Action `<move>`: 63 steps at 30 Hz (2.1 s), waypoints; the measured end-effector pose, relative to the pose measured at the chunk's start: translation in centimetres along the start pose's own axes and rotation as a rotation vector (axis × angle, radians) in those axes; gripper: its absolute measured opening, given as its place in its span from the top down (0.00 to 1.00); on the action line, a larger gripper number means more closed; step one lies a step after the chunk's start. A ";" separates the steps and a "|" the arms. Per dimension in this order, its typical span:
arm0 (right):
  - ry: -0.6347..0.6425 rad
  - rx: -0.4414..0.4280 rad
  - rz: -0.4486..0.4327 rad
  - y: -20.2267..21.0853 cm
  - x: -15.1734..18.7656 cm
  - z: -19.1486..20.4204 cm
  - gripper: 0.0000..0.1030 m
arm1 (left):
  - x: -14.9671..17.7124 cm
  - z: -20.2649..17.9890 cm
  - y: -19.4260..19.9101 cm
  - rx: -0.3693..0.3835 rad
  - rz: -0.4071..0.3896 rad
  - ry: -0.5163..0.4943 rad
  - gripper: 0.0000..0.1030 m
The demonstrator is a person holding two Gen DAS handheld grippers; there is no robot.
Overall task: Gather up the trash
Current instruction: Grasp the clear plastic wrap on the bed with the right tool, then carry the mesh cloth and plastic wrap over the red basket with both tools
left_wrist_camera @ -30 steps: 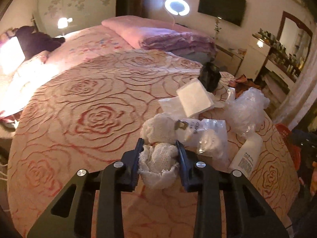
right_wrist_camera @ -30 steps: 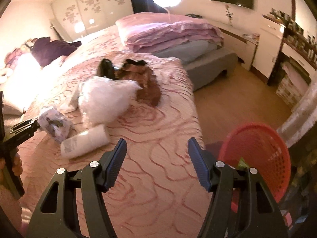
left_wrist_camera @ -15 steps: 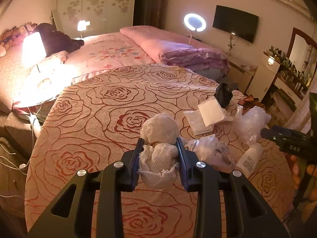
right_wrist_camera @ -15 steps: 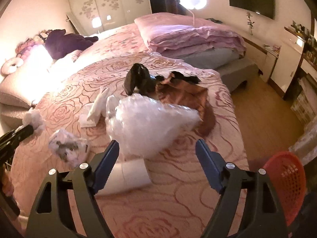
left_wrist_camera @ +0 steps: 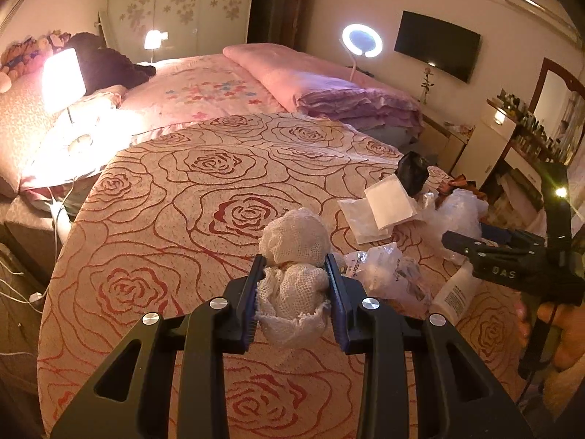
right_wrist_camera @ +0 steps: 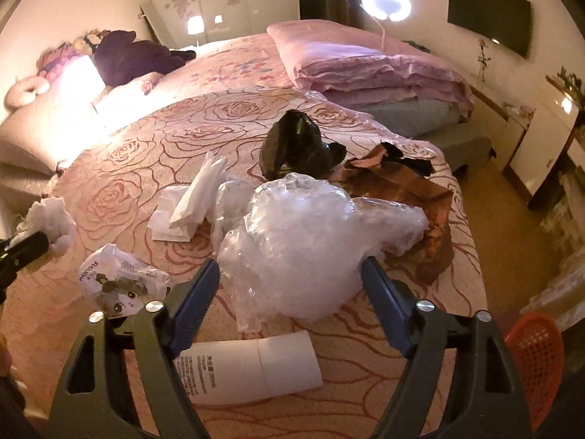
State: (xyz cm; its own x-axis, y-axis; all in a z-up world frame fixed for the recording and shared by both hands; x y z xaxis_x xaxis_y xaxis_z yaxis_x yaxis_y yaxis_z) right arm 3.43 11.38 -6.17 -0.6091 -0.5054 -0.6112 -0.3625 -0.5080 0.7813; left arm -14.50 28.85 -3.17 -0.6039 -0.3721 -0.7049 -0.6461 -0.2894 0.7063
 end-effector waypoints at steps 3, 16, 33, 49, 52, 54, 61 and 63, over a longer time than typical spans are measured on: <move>0.015 0.004 0.005 -0.1 0.1 0.0 0.49 | 0.0 0.0 0.0 -0.001 0.000 0.000 0.70; -0.050 -0.028 -0.063 3.6 0.0 -1.2 0.61 | -0.4 -0.8 0.9 0.001 -0.020 -0.016 0.70; -0.171 0.027 -0.152 9.7 1.7 -6.5 0.61 | -1.7 -6.4 0.7 0.079 -0.032 -0.106 0.70; -0.270 0.075 -0.193 12.6 3.9 -11.3 0.61 | -2.7 -16.0 -0.2 0.200 -0.031 -0.257 0.70; -0.290 0.088 -0.200 13.0 4.3 -12.2 0.61 | -2.7 -17.5 -0.4 0.220 -0.028 -0.281 0.70; -0.303 0.097 -0.205 13.2 4.6 -12.9 0.61 | -2.7 -18.4 -0.5 0.230 -0.026 -0.296 0.70; -0.345 0.130 -0.220 14.4 5.8 -14.9 0.61 | -2.6 -21.4 -1.1 0.261 -0.019 -0.347 0.70; -0.358 0.142 -0.225 14.7 6.2 -15.6 0.61 | -2.5 -22.4 -1.3 0.272 -0.015 -0.359 0.70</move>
State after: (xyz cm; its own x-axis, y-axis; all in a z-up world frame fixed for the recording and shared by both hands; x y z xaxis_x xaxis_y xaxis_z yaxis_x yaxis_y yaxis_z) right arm 5.32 -10.10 -0.39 -0.7007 -0.1072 -0.7053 -0.5921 -0.4641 0.6588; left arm -1.72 10.44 -0.82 -0.6864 -0.0258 -0.7268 -0.7261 -0.0326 0.6868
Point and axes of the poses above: each gripper's, at about its wrist camera, not at the fingertips, and y roughly against the way its jaws point, z to its left, x to its underside, the point moved 3 cm from there along -y, roughly the way its jaws point, and after that the axes turned 5 degrees about -y, right-handed, at the moved point
